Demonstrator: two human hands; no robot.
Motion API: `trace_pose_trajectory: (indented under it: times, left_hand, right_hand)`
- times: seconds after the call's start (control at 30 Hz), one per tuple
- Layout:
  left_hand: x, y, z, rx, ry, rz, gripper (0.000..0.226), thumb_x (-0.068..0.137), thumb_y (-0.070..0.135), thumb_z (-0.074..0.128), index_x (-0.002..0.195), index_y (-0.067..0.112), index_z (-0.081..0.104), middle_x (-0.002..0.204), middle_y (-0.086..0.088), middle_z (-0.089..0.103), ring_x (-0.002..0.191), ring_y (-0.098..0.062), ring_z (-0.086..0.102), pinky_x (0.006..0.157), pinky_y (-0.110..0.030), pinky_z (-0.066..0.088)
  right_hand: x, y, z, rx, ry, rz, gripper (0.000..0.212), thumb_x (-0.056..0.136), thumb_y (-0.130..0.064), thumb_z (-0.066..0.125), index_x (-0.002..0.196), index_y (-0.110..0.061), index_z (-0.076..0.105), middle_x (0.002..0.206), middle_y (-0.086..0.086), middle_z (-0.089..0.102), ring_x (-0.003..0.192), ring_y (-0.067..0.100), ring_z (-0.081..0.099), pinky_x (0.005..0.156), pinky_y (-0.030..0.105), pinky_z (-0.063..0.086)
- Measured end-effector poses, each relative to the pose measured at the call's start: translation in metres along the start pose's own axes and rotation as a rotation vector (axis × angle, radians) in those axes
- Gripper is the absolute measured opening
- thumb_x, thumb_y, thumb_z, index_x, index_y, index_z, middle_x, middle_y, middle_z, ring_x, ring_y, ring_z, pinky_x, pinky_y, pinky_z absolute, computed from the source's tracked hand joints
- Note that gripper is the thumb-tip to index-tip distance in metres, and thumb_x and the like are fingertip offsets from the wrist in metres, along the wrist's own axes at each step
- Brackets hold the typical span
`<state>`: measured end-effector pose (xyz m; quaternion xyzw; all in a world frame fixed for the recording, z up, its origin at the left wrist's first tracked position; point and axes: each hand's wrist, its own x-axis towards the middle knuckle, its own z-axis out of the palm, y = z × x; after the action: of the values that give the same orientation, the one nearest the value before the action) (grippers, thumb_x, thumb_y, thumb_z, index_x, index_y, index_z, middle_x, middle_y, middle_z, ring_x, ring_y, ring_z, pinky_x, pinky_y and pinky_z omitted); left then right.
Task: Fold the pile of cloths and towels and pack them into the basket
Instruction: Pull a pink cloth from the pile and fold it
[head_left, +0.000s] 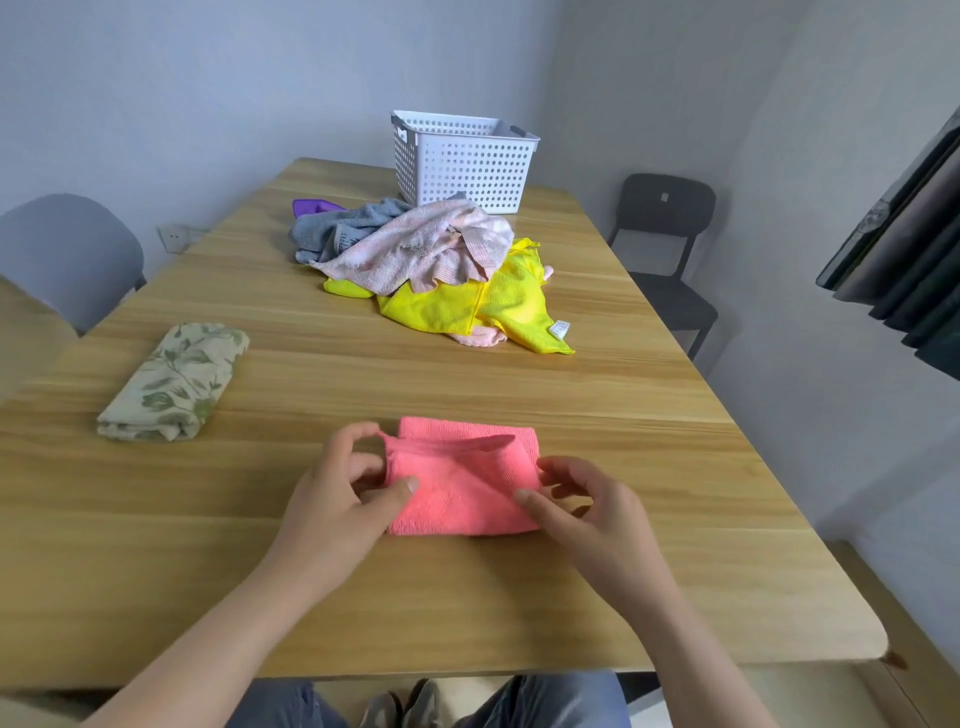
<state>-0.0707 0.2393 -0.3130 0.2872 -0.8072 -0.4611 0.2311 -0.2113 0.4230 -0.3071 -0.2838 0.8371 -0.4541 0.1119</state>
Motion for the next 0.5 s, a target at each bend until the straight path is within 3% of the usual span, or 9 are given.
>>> trace_pose_trajectory:
  times: [0.13,0.23,0.33,0.5]
  left_hand:
    - [0.009,0.001,0.006,-0.096,-0.045,-0.034,0.078,0.077,0.030,0.075,0.140,0.024,0.030,0.098,0.012,0.066,0.098,-0.005,0.061,0.081,-0.013,0.041]
    - [0.012,0.001,0.006,-0.141,-0.081,-0.086,0.097,0.070,0.053,0.071,0.146,0.029,0.015,0.101,0.009,0.067,0.097,-0.004,0.062,0.090,-0.023,0.046]
    - [0.017,0.006,0.005,-0.037,-0.112,-0.098,0.086,0.083,0.051,0.062,0.148,0.021,0.015,0.097,0.003,0.068,0.089,-0.008,0.059,0.074,-0.016,0.040]
    - [0.025,0.002,0.012,0.064,-0.058,-0.073,0.060,0.088,0.035,0.061,0.139,0.017,0.035,0.095,0.005,0.068,0.087,-0.011,0.058,0.070,-0.017,0.039]
  right_hand:
    - [0.011,-0.004,0.005,0.004,0.028,-0.090,0.008,0.088,-0.027,0.064,0.086,-0.021,0.069,0.071,-0.015,0.064,0.065,-0.002,0.055,0.060,0.012,0.039]
    - [0.014,-0.006,0.005,0.151,0.053,-0.065,0.020,0.095,-0.021,0.052,0.079,-0.012,0.058,0.062,-0.012,0.046,0.058,0.004,0.038,0.056,0.019,0.032]
    - [0.020,-0.002,0.008,0.241,0.108,0.027,0.031,0.099,-0.022,0.044,0.077,-0.001,0.044,0.065,-0.003,0.036,0.063,0.012,0.033,0.061,0.031,0.030]
    - [0.036,0.002,0.018,0.083,0.152,0.067,0.031,0.099,-0.021,0.041,0.076,-0.001,0.047,0.061,-0.002,0.039,0.060,0.015,0.034,0.055,0.029,0.028]
